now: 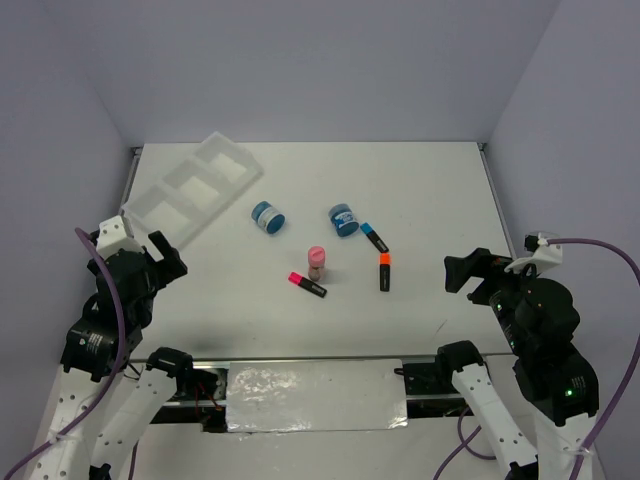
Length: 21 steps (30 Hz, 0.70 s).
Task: Sort the stationery into containers
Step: Pick up the stationery from the center of the board.
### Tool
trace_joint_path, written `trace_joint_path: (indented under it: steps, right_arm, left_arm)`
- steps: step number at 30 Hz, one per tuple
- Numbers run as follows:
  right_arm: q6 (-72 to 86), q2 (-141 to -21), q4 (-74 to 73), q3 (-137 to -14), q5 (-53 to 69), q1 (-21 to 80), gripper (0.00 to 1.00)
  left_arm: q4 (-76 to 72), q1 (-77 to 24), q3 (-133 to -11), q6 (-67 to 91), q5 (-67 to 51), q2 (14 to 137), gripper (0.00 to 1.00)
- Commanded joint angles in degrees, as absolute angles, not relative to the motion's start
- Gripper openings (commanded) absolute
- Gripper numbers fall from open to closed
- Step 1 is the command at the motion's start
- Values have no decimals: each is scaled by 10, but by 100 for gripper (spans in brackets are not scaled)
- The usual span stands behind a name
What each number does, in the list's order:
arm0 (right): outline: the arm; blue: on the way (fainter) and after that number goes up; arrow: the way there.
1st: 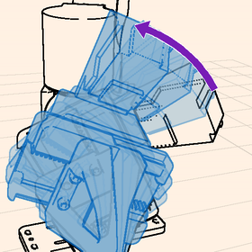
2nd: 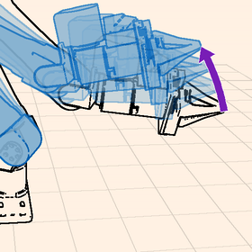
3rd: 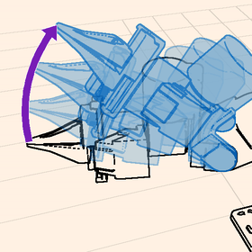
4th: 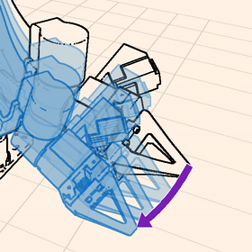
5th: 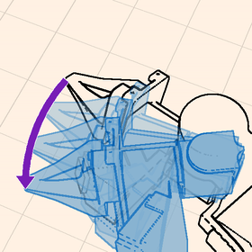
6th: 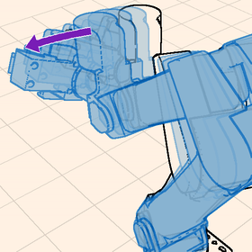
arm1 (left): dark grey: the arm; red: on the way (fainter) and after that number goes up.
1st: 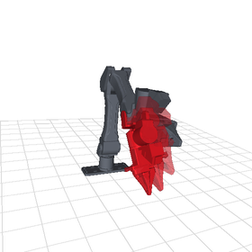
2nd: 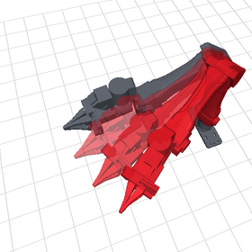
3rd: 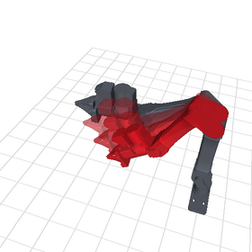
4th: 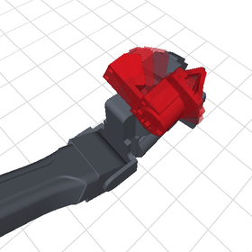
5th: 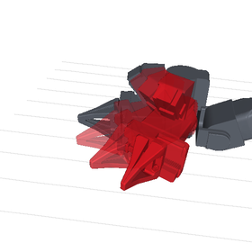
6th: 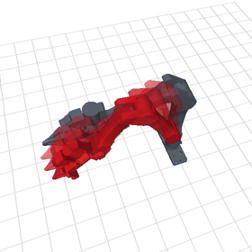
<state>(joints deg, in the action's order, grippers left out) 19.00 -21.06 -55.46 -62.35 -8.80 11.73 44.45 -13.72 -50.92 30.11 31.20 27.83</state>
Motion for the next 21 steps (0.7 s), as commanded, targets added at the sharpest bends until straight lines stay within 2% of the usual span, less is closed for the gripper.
trace_joint_path:
  steps: [1,7,12,17,21]
  right_arm:
    - [185,-210,-542,-635,-98,114,100]
    - [194,-222,-527,-631,-84,114,100]
    - [207,-268,-455,-590,-34,115,100]
    - [227,-466,-383,-570,23,127,100]
    - [198,-587,-289,-586,1,183,100]
  left_arm:
    - [418,-134,-515,296,309,276,99]
    - [420,-134,-516,297,311,281,99]
    - [418,-134,-514,297,309,274,99]
    - [418,-134,-514,296,308,279,99]
    - [418,-134,-513,296,309,275,99]
